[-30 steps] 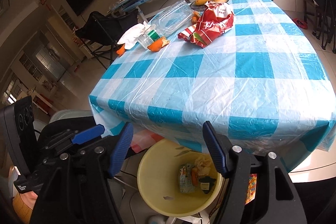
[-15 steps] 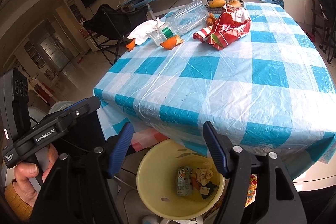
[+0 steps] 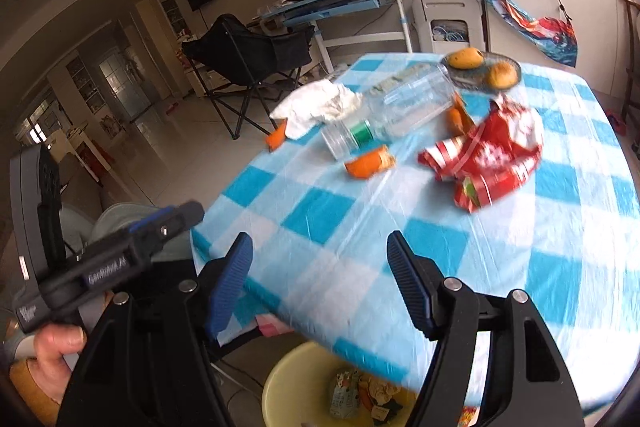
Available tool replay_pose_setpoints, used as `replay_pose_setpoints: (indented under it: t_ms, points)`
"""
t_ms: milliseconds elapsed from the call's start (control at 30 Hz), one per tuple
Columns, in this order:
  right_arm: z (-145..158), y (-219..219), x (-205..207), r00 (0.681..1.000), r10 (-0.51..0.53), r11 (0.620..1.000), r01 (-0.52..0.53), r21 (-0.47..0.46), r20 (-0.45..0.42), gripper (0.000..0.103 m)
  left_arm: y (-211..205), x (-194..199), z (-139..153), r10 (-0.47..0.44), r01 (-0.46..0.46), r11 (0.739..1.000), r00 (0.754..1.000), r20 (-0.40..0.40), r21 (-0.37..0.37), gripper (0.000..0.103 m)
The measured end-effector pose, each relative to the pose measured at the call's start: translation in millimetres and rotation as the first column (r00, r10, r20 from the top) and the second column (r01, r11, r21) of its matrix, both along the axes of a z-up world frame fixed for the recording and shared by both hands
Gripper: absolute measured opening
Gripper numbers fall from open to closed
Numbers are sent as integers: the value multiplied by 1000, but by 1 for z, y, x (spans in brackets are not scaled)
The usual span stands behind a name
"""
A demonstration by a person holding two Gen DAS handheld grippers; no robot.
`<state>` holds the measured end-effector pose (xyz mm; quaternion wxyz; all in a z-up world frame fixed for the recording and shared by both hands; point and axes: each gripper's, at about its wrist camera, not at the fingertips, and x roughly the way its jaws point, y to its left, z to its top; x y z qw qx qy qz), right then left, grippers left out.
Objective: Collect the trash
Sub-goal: 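Grasp the orange peel near the tissues with the right tool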
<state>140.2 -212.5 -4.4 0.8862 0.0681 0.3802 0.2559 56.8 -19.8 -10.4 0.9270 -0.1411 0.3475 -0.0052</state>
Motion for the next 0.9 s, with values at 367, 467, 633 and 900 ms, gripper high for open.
replay_pose_setpoints:
  t_ms: [367,467,633,900]
  points:
    - [-19,132,188,988,151,975,-156,-155,-42,67,12,14,-13,41,-42,999,999,-32,-27,60]
    - [-42,148,226,984,144,969,-161,-188,-102,64,15,17,-13,44,-45,998,998,-38,-35,60]
    - [-58,135,239,972,142,963,-179,-203,-186,43,23,24,-13,61,-65,995,996,-58,-71,61]
    - [-60,85,187,959,167,907,-240,-346,-230,29,16,26,-18,51,-56,997,996,-80,-60,61]
